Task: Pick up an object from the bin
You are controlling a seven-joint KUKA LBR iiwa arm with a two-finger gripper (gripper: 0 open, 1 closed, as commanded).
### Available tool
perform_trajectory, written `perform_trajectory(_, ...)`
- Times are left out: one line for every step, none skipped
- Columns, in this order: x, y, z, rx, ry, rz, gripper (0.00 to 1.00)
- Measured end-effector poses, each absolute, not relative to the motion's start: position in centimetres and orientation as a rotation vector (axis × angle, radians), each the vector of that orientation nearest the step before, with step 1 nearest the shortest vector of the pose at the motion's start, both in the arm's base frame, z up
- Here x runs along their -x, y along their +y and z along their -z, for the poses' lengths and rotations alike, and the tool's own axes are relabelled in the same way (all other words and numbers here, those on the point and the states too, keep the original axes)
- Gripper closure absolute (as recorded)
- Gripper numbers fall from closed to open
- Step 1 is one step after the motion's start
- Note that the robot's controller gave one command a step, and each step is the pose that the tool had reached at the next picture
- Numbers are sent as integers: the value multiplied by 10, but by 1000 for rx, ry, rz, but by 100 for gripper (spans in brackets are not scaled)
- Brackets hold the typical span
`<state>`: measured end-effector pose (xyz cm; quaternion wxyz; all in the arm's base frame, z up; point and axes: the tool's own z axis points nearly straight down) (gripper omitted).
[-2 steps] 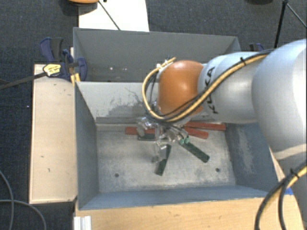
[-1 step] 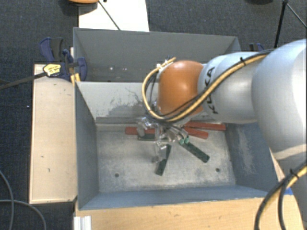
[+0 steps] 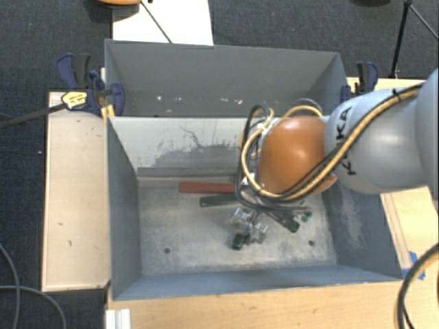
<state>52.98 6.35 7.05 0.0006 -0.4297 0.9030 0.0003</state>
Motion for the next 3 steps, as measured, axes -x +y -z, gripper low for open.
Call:
perform_trajectory(-530, 64, -71, 1348, 2837, -1, 100)
perform_trajectory(-529, 64, -73, 1346, 2839, -3, 100)
perform_trajectory(-558, 59, -148, 1705, 2637, -2, 100)
